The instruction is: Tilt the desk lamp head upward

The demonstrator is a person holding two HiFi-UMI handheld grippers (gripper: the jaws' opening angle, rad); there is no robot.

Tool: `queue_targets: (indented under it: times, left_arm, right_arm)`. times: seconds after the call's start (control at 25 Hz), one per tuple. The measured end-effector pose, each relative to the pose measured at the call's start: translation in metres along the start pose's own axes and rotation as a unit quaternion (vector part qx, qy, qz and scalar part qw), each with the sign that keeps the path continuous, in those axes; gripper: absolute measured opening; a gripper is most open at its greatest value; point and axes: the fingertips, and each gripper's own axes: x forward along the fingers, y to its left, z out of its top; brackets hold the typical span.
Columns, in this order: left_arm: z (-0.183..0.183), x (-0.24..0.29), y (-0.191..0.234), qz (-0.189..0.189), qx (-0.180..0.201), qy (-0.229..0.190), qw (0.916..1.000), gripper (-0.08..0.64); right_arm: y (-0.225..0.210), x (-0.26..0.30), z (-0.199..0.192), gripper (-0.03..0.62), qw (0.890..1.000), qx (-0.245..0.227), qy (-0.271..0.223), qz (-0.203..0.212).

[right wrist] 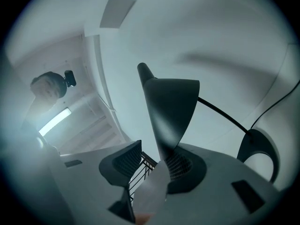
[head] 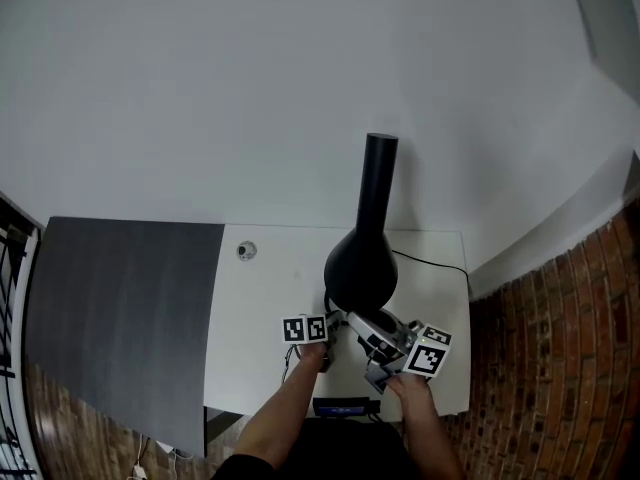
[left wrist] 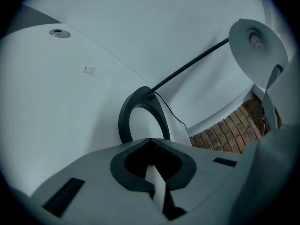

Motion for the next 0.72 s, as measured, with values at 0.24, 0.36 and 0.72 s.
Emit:
queue_targets:
  times: [0.24, 0.36, 0.72]
  left_arm:
    - [-0.001, 0.000, -0.001, 0.006, 0.013, 0.002, 0.9999, 0.011]
    - [-0.001, 0.002, -0.003, 0.009, 0.024, 0.007, 0.9996, 0.011]
    - [-0.002, 0.002, -0.005, 0.010, 0.031, 0.009, 0.9994, 0.011]
  right_arm:
    - [0.016, -0.003, 0.001, 0.144, 1.000, 0.004, -0.006, 0.017]
    - [0.033, -0.005, 0.002, 0.143, 0.999, 0.003, -0.012, 0.035]
    - [0.090, -0.009, 0.010, 0.143, 0.997, -0.029, -0.021, 0.071]
